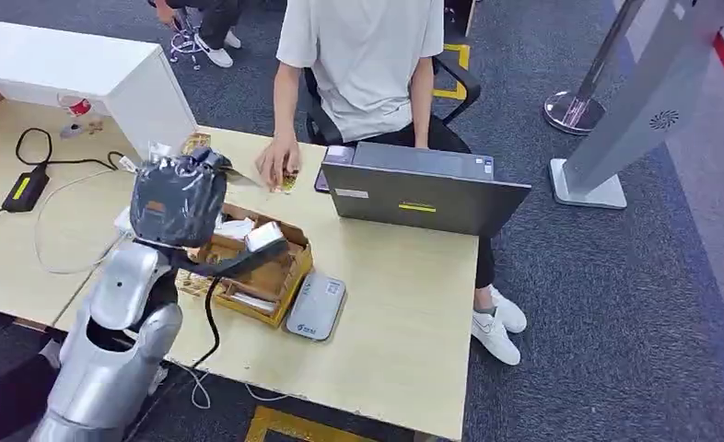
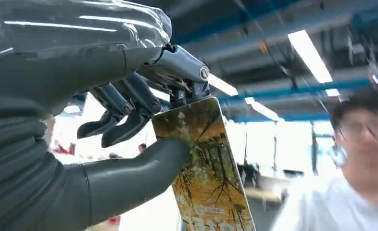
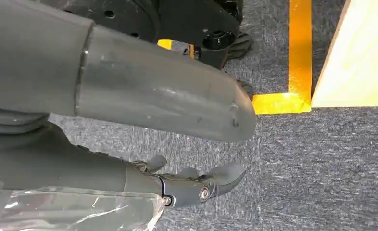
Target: Pass the card to the sensor for recognition and then transmit it.
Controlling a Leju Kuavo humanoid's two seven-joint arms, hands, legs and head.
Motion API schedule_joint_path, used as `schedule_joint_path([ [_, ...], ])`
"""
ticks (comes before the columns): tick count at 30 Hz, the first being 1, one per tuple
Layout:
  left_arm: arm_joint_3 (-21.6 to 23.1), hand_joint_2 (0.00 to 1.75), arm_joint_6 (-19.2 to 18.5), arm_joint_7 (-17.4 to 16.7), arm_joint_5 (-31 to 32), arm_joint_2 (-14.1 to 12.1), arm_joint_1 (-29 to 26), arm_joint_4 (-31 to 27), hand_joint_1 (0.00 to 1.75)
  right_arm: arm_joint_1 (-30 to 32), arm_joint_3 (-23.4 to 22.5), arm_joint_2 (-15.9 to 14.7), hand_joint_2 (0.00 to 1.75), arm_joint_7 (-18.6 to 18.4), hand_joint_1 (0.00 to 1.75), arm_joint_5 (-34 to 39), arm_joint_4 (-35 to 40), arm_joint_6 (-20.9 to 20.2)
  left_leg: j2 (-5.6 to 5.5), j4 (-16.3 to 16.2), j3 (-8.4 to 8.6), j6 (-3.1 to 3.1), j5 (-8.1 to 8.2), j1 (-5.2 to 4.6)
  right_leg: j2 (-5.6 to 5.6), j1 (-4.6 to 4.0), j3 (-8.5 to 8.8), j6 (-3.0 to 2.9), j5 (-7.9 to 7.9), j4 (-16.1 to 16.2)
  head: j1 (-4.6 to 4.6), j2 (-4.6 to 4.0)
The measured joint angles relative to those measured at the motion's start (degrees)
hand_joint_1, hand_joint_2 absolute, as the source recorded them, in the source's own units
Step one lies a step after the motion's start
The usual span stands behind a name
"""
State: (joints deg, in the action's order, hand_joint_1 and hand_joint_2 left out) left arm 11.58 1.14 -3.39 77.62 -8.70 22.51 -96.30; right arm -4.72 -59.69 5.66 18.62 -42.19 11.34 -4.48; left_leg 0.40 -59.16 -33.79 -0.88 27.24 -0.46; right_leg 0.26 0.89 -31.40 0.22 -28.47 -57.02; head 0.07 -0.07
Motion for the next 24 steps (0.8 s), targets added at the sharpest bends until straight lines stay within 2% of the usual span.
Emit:
schedule_joint_path([
  [3,0.0,1.75,-1.37,-2.59,3.89,-0.02,5.44,2.74,1.75,-0.27,0.22,0.15,0.0,-0.94,0.0,-1.13,-0.02,0.02,-0.01,0.0,-0.01,-0.01,-0.03,0.01,0.0,-0.01,-0.01,0.0,0.0,0.0,0.04,0.0],
  [7,-0.77,1.75,-2.93,-5.26,2.79,0.09,12.74,10.22,1.75,-0.91,0.74,0.37,0.0,-1.86,0.0,-1.79,-0.02,0.2,0.01,0.0,0.0,0.0,-0.04,0.01,0.03,0.0,-0.02,-0.01,0.02,-0.02,0.02,0.0],
  [12,-1.66,1.75,-3.19,-6.71,1.55,0.11,18.06,17.77,1.75,-1.27,1.2,0.5,0.0,-2.16,0.0,-2.1,0.0,0.31,0.0,0.0,-0.04,0.01,-0.04,0.0,0.03,0.0,-0.03,-0.01,0.01,-0.02,0.0,0.0],
  [13,-1.94,1.75,-3.21,-7.21,1.44,0.11,18.79,18.89,0.0,-1.34,1.22,0.52,0.0,-2.29,0.0,-2.14,0.0,0.41,0.02,0.0,-0.04,0.01,-0.04,0.0,0.05,0.0,-0.04,-0.01,0.01,-0.02,0.02,0.0],
  [17,-2.4,1.75,-3.39,-8.3,0.87,0.39,21.02,21.97,0.0,-1.35,1.27,0.52,0.0,-2.8,0.0,-2.23,0.0,0.94,0.02,0.0,-0.06,0.0,-0.04,0.0,0.04,0.0,-0.05,-0.01,0.01,-0.01,0.04,0.0],
  [24,-2.78,1.75,-2.66,-8.63,-1.36,0.96,22.34,23.67,0.0,-1.47,1.25,0.63,0.0,-2.88,0.0,-2.23,0.0,0.94,0.02,0.0,-0.06,0.0,-0.04,0.0,0.05,0.0,-0.05,-0.01,0.01,-0.01,0.02,0.0],
])
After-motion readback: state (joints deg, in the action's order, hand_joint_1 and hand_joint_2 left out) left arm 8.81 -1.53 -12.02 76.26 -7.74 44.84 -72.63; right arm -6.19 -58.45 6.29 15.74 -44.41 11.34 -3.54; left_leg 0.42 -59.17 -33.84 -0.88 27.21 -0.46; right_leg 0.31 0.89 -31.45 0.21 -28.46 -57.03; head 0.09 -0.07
